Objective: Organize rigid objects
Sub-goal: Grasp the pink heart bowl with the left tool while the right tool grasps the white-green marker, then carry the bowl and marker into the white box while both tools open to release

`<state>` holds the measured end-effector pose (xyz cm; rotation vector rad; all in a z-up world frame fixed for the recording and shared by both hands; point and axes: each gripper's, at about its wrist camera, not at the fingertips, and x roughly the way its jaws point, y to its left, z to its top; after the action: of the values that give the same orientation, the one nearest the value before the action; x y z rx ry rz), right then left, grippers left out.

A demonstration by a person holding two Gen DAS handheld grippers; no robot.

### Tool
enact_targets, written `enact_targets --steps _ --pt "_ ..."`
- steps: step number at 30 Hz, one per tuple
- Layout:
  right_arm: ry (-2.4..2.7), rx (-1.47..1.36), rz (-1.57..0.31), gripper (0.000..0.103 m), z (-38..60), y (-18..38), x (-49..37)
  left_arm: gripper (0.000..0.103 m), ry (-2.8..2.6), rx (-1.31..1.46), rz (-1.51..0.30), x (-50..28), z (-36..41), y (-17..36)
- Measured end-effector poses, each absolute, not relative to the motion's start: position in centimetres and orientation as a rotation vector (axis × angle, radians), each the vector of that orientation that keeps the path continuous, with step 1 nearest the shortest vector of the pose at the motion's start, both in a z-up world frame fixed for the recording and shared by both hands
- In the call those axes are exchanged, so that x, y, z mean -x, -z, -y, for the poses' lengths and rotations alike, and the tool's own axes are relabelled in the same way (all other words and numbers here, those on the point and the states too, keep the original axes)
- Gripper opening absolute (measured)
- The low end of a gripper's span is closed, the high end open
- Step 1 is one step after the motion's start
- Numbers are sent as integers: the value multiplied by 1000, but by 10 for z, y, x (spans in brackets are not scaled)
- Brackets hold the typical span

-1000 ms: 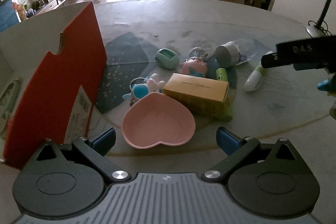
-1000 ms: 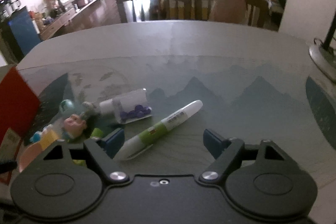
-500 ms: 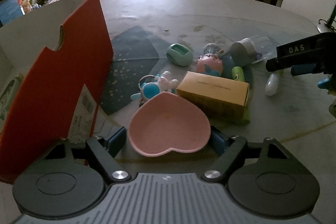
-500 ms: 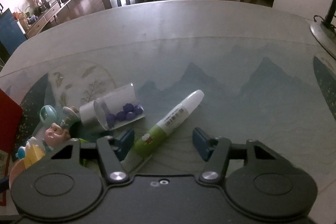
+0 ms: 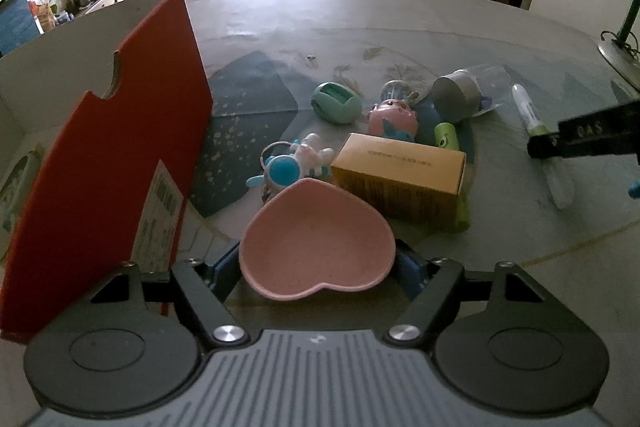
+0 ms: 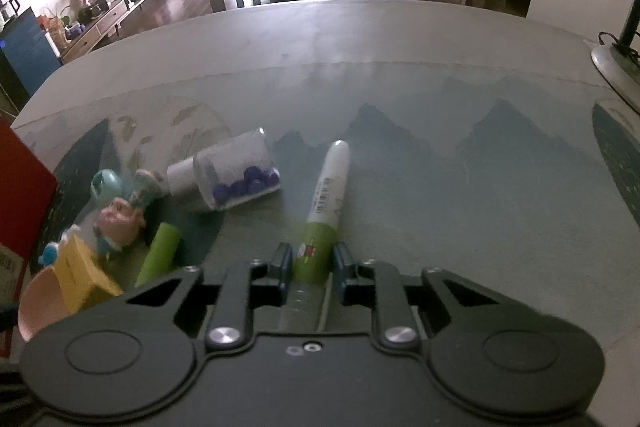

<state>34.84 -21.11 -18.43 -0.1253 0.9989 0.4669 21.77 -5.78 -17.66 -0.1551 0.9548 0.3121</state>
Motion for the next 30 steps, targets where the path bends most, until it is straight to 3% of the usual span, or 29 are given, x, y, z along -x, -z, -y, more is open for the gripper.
enact_targets --steps 14,30 --pt "-564 87 -998 20 237 152 -294 78 -282 175 -947 -193 63 158" --pt "-713 89 -936 20 222 87 -233 78 -229 172 -847 -163 64 87"
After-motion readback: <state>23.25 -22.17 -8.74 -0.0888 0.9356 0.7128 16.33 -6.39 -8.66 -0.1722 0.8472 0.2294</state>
